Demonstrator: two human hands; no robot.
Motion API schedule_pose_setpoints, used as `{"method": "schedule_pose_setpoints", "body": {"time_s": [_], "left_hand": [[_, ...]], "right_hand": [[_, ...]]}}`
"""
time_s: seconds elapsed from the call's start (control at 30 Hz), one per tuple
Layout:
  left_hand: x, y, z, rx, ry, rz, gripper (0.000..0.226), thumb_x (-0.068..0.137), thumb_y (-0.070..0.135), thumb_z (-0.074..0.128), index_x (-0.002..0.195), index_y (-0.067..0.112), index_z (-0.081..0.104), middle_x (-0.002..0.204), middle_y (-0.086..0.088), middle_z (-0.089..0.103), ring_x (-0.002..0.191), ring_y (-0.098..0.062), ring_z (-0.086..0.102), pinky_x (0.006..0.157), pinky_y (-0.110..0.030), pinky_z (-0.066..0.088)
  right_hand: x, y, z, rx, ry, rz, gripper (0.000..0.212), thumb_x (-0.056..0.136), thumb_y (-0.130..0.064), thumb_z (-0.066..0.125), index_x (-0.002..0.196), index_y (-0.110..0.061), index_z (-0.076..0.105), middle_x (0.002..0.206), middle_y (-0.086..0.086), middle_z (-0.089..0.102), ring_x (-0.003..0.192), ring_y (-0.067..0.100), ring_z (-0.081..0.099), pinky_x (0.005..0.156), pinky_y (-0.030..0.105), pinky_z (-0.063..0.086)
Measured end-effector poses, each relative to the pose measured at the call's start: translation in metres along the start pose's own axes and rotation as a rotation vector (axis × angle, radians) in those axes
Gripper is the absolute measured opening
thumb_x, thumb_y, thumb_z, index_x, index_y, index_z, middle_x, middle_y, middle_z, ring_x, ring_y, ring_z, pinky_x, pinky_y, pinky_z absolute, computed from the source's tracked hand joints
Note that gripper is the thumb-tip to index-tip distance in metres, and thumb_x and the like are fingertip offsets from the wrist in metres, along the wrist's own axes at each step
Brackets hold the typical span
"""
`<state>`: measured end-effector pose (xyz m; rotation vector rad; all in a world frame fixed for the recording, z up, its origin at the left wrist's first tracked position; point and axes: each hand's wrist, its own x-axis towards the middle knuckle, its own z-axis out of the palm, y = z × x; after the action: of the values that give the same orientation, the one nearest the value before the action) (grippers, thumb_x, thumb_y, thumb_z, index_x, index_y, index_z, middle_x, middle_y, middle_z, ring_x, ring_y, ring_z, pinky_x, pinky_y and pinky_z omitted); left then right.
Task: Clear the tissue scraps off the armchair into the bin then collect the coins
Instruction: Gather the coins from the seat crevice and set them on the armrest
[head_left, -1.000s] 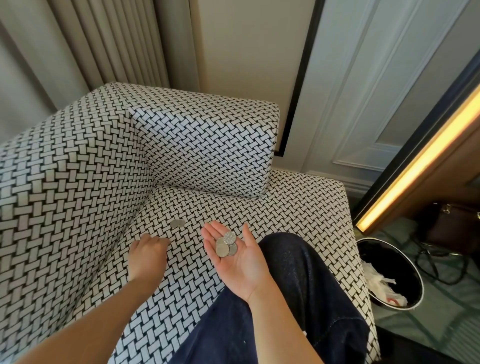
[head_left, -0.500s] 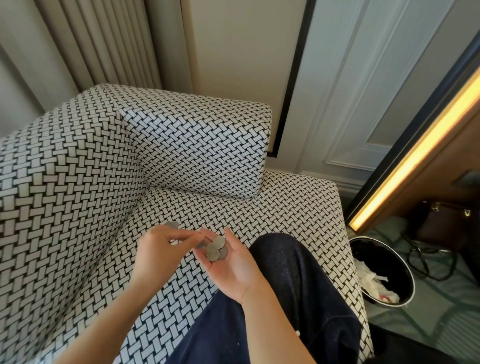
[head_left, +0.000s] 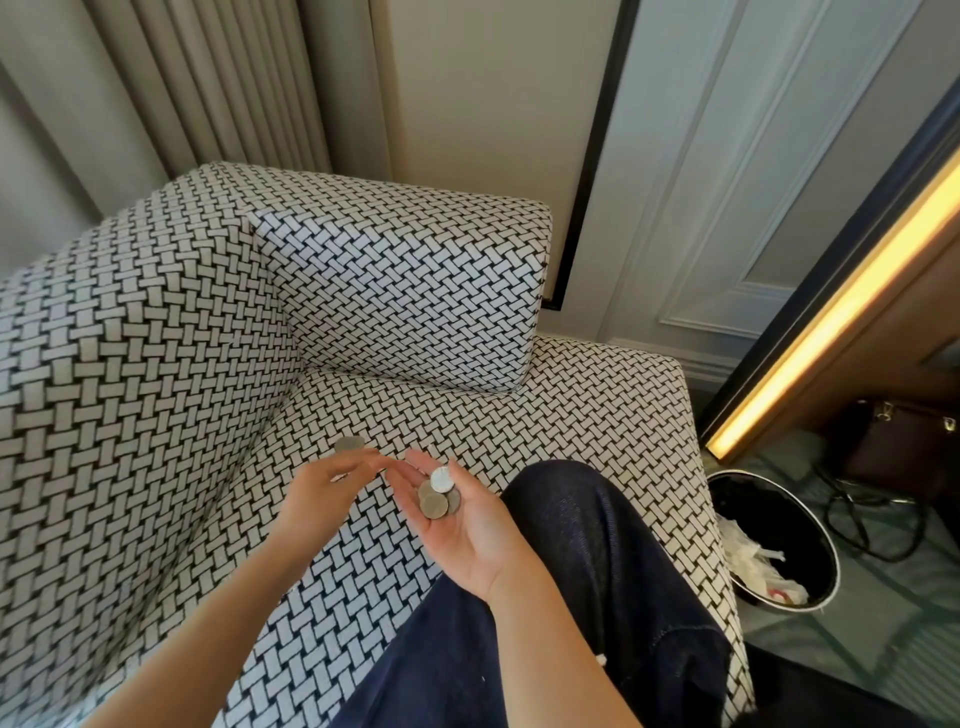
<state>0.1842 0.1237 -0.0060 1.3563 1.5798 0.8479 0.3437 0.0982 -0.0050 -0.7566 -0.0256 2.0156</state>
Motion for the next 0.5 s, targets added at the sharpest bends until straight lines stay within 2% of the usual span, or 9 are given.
{"method": "schedule_pose_setpoints", "body": {"time_s": [0.1, 0.13, 0.17, 0.23, 0.3, 0.4, 0.47, 0.5], "left_hand": [[0.012, -0.022, -0.003, 0.123, 0.015, -0.151, 0.030, 0.093, 0.035, 0.052, 0.119, 0.024, 0.063, 0.112, 0.006, 0.061, 0.097, -0.007, 0.051, 0.084, -0.023, 0.038], [0.018, -0.033, -0.002, 0.225, 0.001, -0.187, 0.034, 0.093, 0.035, 0.052, 0.125, 0.024, 0.058, 0.117, 0.003, 0.059, 0.099, -0.010, 0.052, 0.085, -0.027, 0.041], [0.025, -0.042, -0.002, 0.372, -0.021, -0.198, 0.039, 0.093, 0.034, 0.052, 0.130, 0.025, 0.053, 0.129, -0.001, 0.053, 0.112, -0.015, 0.050, 0.093, -0.032, 0.040], [0.040, -0.060, -0.001, 0.674, -0.075, -0.129, 0.049, 0.090, 0.033, 0.054, 0.138, 0.030, 0.042, 0.151, -0.004, 0.028, 0.136, -0.023, 0.029, 0.111, -0.040, 0.027], [0.055, -0.067, -0.001, 0.836, -0.134, -0.034, 0.058, 0.089, 0.035, 0.054, 0.142, 0.036, 0.032, 0.157, 0.000, 0.009, 0.144, -0.029, 0.009, 0.116, -0.046, 0.016], [0.070, -0.067, 0.000, 0.932, -0.200, -0.003, 0.069, 0.091, 0.034, 0.053, 0.147, 0.036, 0.013, 0.157, 0.002, -0.008, 0.144, -0.028, -0.007, 0.118, -0.045, 0.010], [0.070, -0.065, 0.003, 0.868, -0.209, -0.003, 0.071, 0.093, 0.030, 0.052, 0.149, 0.030, 0.008, 0.157, 0.000, -0.007, 0.145, -0.024, -0.002, 0.117, -0.040, 0.013], [0.067, -0.065, 0.005, 0.792, -0.178, 0.006, 0.071, 0.093, 0.027, 0.053, 0.150, 0.027, 0.010, 0.158, 0.000, 0.000, 0.145, -0.021, 0.007, 0.115, -0.037, 0.018]], "right_hand": [[0.001, 0.000, 0.000, 0.015, -0.012, -0.005, 0.039, 0.102, -0.021, 0.038, 0.123, 0.008, 0.053, 0.126, 0.024, 0.059, 0.118, 0.031, 0.057, 0.105, 0.039, 0.042], [0.000, -0.001, -0.001, 0.023, -0.018, -0.008, 0.038, 0.101, -0.020, 0.038, 0.123, 0.008, 0.053, 0.125, 0.024, 0.059, 0.118, 0.031, 0.057, 0.105, 0.040, 0.041], [0.000, -0.001, 0.000, 0.028, -0.023, -0.008, 0.036, 0.101, -0.018, 0.040, 0.122, 0.008, 0.054, 0.124, 0.024, 0.060, 0.119, 0.031, 0.057, 0.106, 0.040, 0.041], [0.001, -0.001, 0.000, 0.027, -0.026, -0.009, 0.032, 0.098, -0.013, 0.044, 0.119, 0.007, 0.056, 0.124, 0.023, 0.060, 0.119, 0.031, 0.057, 0.107, 0.040, 0.040], [0.000, -0.002, 0.001, 0.016, -0.024, -0.016, 0.031, 0.096, -0.011, 0.046, 0.118, 0.007, 0.057, 0.123, 0.022, 0.061, 0.119, 0.030, 0.057, 0.108, 0.038, 0.039], [-0.001, -0.002, 0.002, 0.022, -0.018, -0.030, 0.032, 0.098, -0.013, 0.042, 0.119, 0.007, 0.057, 0.123, 0.022, 0.061, 0.119, 0.030, 0.057, 0.109, 0.038, 0.038], [-0.001, -0.002, 0.002, 0.040, -0.012, -0.033, 0.035, 0.100, -0.016, 0.039, 0.119, 0.008, 0.057, 0.123, 0.023, 0.061, 0.119, 0.031, 0.056, 0.109, 0.039, 0.038], [0.000, -0.002, 0.002, 0.049, -0.010, -0.034, 0.036, 0.100, -0.017, 0.038, 0.118, 0.008, 0.057, 0.124, 0.023, 0.060, 0.120, 0.031, 0.056, 0.108, 0.039, 0.038]]}}
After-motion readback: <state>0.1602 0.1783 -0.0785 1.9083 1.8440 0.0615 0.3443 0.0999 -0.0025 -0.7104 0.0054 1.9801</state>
